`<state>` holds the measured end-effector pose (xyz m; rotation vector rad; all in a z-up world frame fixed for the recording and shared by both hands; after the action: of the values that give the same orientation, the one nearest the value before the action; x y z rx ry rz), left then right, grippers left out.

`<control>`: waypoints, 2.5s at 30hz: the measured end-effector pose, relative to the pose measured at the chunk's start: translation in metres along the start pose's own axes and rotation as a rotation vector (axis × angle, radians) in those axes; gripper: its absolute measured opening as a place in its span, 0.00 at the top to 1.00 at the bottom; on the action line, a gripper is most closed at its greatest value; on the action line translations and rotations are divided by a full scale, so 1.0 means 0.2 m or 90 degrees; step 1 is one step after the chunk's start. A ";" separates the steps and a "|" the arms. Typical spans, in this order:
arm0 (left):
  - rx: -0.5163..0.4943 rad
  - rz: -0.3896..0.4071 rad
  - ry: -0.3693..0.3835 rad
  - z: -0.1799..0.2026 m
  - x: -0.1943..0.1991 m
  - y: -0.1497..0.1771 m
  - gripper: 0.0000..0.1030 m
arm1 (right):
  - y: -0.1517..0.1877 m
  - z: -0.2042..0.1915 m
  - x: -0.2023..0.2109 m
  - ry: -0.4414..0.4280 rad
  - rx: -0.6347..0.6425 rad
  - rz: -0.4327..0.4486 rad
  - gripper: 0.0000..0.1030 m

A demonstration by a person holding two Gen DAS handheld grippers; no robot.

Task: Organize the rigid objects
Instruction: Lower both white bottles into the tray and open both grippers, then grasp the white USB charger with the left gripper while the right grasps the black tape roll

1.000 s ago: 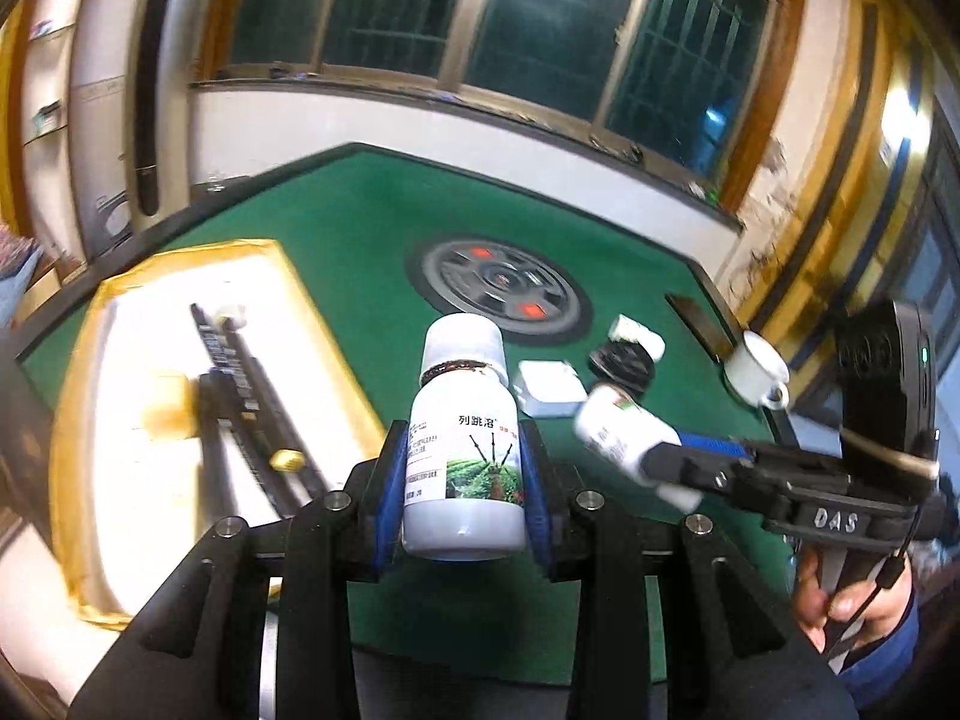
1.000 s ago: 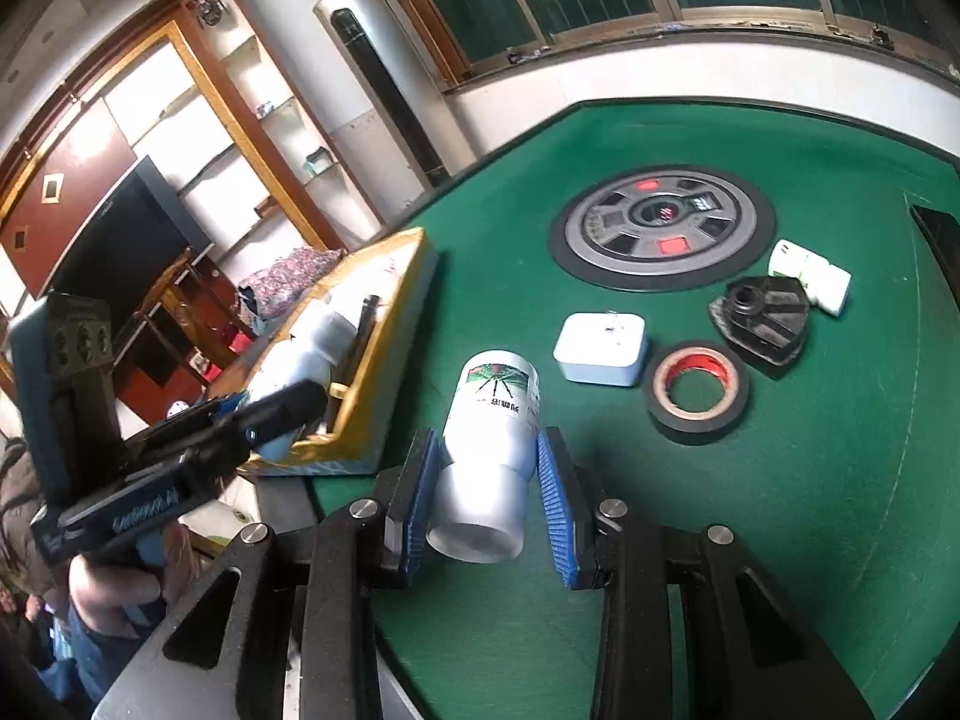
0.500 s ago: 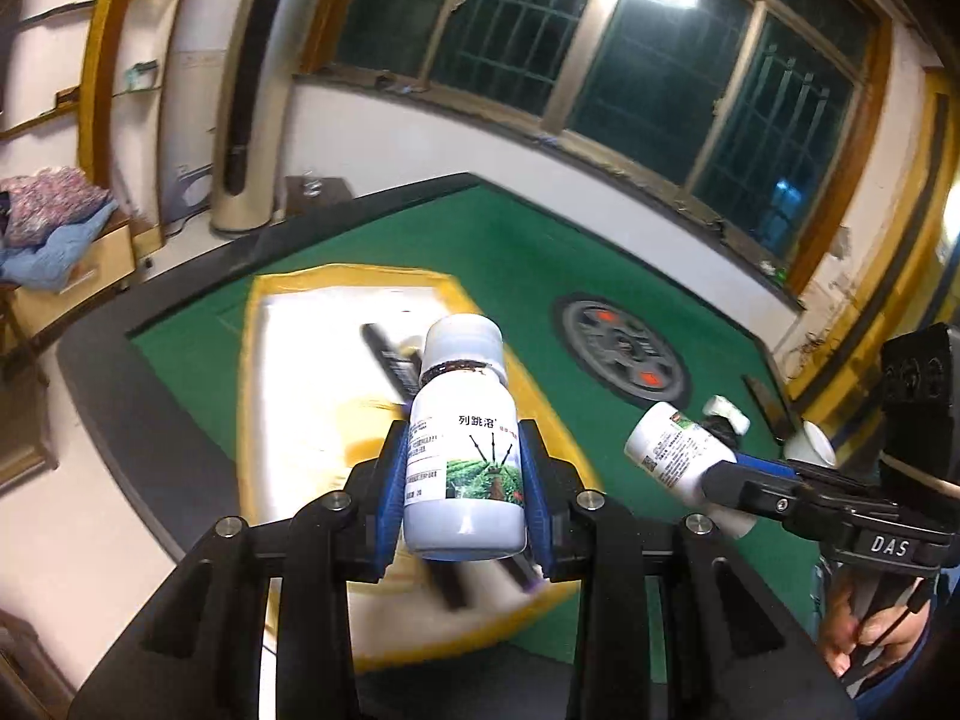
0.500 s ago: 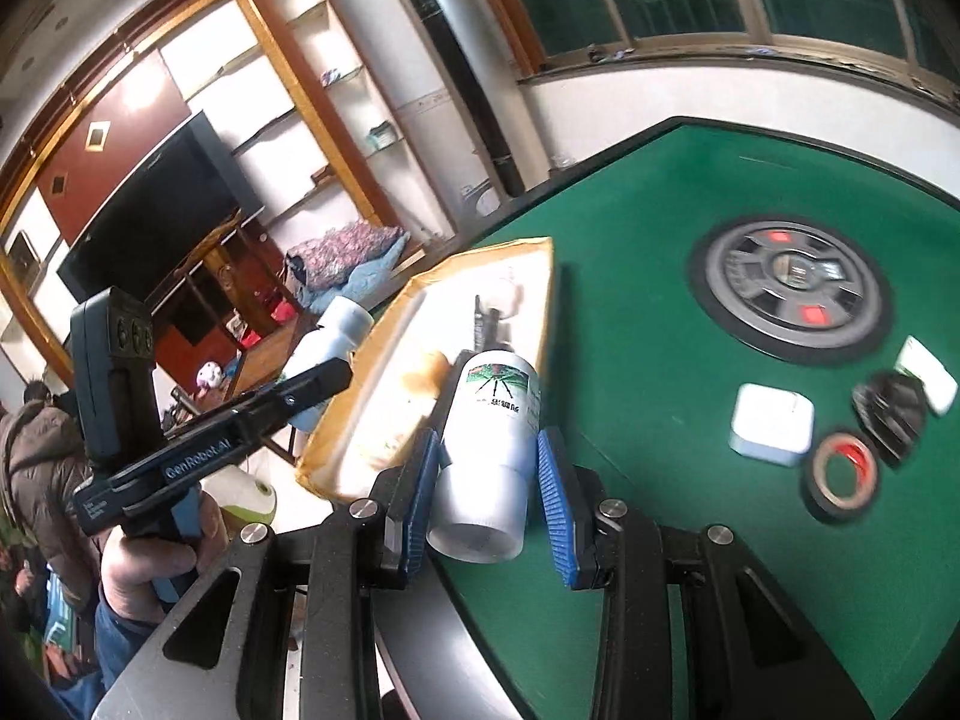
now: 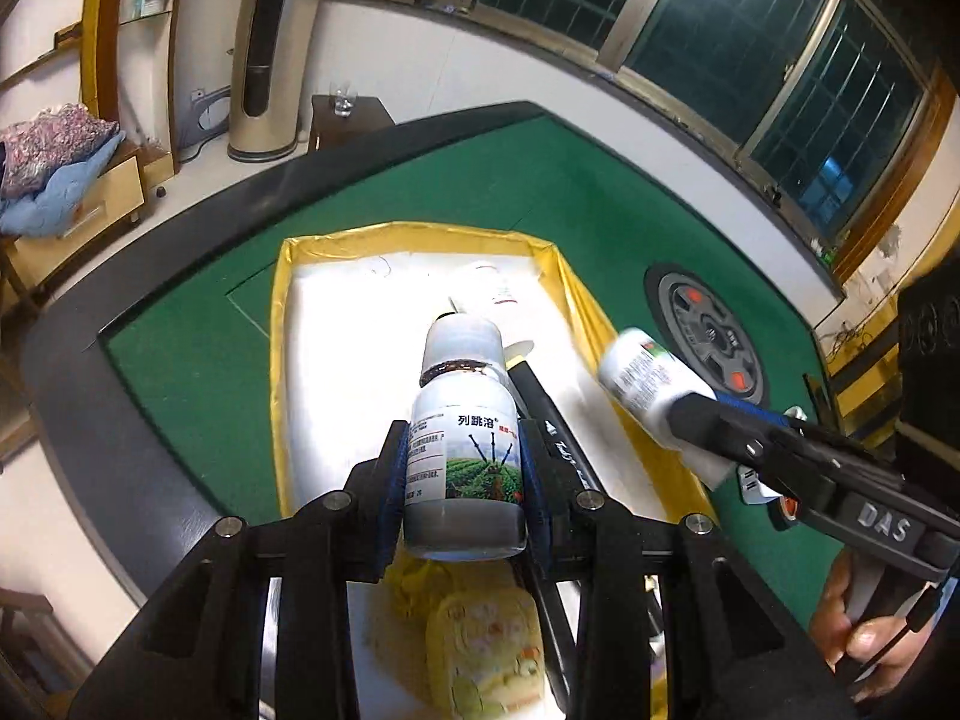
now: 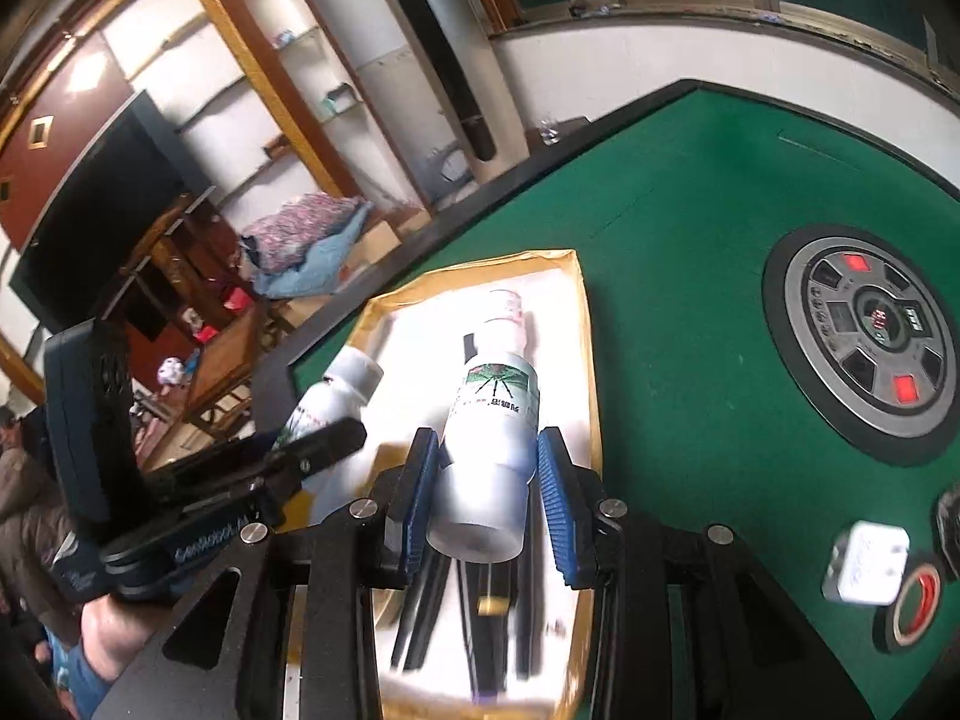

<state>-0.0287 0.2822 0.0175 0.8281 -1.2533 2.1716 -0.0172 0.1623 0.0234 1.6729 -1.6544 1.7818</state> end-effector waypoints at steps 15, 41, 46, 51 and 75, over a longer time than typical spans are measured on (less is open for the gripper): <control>0.041 -0.032 -0.017 -0.09 -0.11 -0.02 0.69 | -0.04 0.03 -0.18 0.059 0.018 -0.033 0.70; 0.035 -0.030 -0.021 0.00 0.05 0.01 0.52 | 0.09 0.09 0.09 -0.029 -0.036 -0.029 0.70; 0.020 -0.032 -0.043 0.04 0.10 0.05 0.52 | 0.18 0.19 0.23 -0.061 -0.064 -0.014 0.70; -0.008 -0.009 -0.040 0.15 0.18 0.07 0.52 | 0.25 0.37 0.41 -0.075 -0.107 0.017 0.70; -0.146 -0.095 0.193 1.29 -0.55 0.16 0.41 | 0.59 1.29 0.77 -0.004 -0.344 0.144 0.57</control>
<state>0.0916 0.0272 0.0217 0.4635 -1.2136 1.9051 -0.0104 -0.1605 0.0112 1.2895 -2.1493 1.2354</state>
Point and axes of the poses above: each gripper's, at about its wrist camera, not at the fingertips, and x roughly against the way its jaws point, z to its right, y to its underside, the point moved 5 cm from there along -x, roughly the way its jaws point, and after that the axes turned 6 degrees about y, right-handed, at the moved point
